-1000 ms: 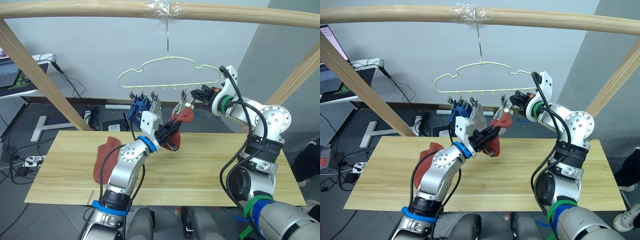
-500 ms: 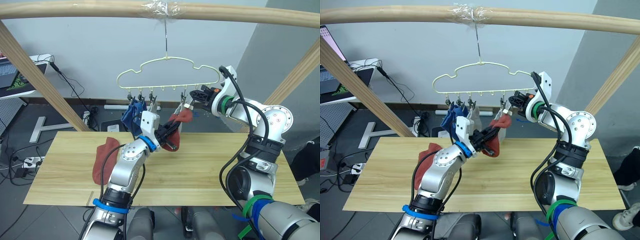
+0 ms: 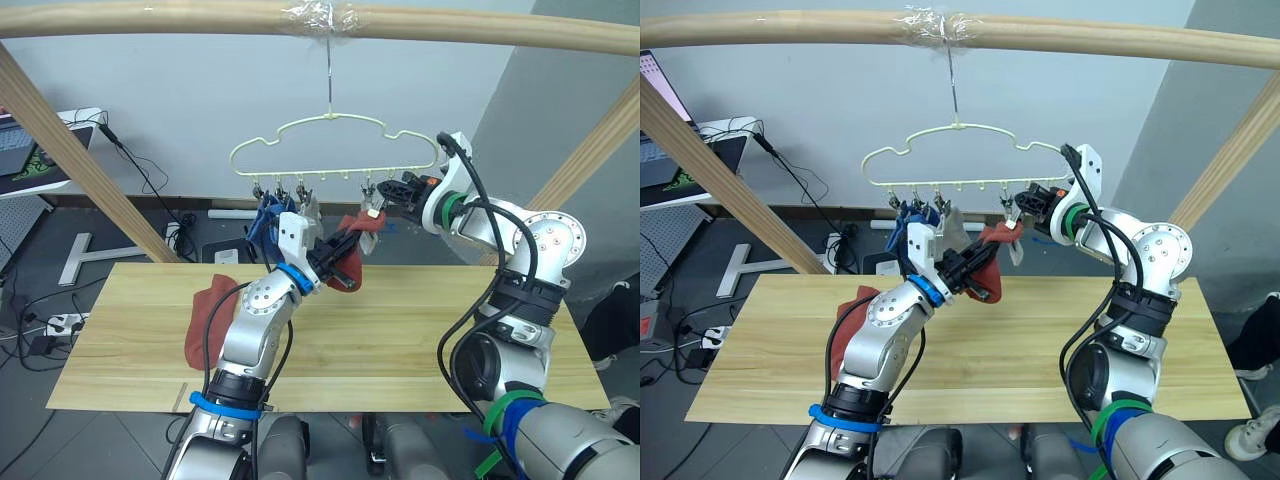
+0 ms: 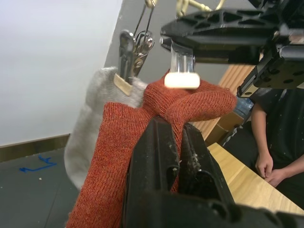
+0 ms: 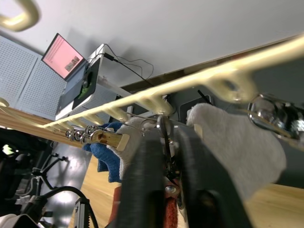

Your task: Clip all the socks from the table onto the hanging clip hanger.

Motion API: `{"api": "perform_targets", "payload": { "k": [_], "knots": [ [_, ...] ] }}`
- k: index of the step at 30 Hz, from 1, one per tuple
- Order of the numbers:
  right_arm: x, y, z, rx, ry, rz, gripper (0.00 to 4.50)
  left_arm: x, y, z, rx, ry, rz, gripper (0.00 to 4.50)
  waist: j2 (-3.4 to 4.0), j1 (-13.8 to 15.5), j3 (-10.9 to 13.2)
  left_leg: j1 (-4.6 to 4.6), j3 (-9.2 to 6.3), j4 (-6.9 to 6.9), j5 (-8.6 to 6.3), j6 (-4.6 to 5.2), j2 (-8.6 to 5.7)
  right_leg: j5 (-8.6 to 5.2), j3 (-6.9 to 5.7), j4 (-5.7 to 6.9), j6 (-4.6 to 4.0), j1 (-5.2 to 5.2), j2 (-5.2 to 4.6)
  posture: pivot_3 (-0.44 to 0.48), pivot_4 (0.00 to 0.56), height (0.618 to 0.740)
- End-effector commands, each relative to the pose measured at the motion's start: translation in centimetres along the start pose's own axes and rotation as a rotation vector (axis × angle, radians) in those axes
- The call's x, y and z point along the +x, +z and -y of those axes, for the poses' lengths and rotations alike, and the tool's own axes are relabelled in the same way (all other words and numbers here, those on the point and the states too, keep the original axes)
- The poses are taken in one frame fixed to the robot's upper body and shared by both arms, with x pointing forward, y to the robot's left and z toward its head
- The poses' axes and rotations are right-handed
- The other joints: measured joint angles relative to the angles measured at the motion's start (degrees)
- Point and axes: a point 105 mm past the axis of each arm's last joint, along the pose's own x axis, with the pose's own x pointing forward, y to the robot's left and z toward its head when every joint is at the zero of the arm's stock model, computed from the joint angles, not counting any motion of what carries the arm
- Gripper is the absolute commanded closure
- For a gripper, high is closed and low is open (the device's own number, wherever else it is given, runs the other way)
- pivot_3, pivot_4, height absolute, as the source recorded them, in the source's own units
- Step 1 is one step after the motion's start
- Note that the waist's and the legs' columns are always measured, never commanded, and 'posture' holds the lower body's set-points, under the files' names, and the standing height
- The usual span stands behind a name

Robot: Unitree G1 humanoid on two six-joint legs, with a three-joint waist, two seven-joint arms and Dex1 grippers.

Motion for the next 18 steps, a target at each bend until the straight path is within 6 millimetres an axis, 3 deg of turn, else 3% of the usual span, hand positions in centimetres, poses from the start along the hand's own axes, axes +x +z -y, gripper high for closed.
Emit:
{"api": "perform_targets", "payload": {
  "k": [1,8,17,18],
  "knots": [
    [-0.6,0.8,-1.1,-0.015,0.05,0.037,2.53,0.5,1.6,0.8,0.016,-0.036,0.06,4.5,0.0,-0.1,0.0,0.0,0.0,0.0,0.0,0.0,0.0,0.0,0.0,0.0,0.0,-0.01,0.0,-0.01,0.207,0.74],
    [-1.3,2.0,-1.8,-0.025,0.12,0.078,0.04,1.0,2.0,1.7,-0.007,-0.079,0.068,4.5,0.0,-0.1,0.0,-0.03,0.0,0.0,0.0,0.0,-0.01,0.0,0.0,0.0,0.0,-0.03,0.0,-0.011,0.208,0.74],
    [-2.7,3.6,-0.8,-0.137,0.113,0.161,0.04,1.4,2.1,4.3,-0.21,-0.184,0.046,4.5,0.01,-0.2,0.0,-0.07,0.06,0.0,-0.02,0.03,-0.03,-0.01,0.01,-0.08,0.02,-0.04,0.03,-0.018,0.209,0.74],
    [-2.8,3.7,-0.6,-0.138,0.105,0.172,0.01,1.4,2.0,4.4,-0.233,-0.188,0.042,4.23,0.01,-0.3,0.0,-0.07,0.07,0.0,-0.02,0.04,-0.03,-0.01,0.02,-0.08,0.02,-0.04,0.03,-0.028,0.209,0.74]
  ]
}}
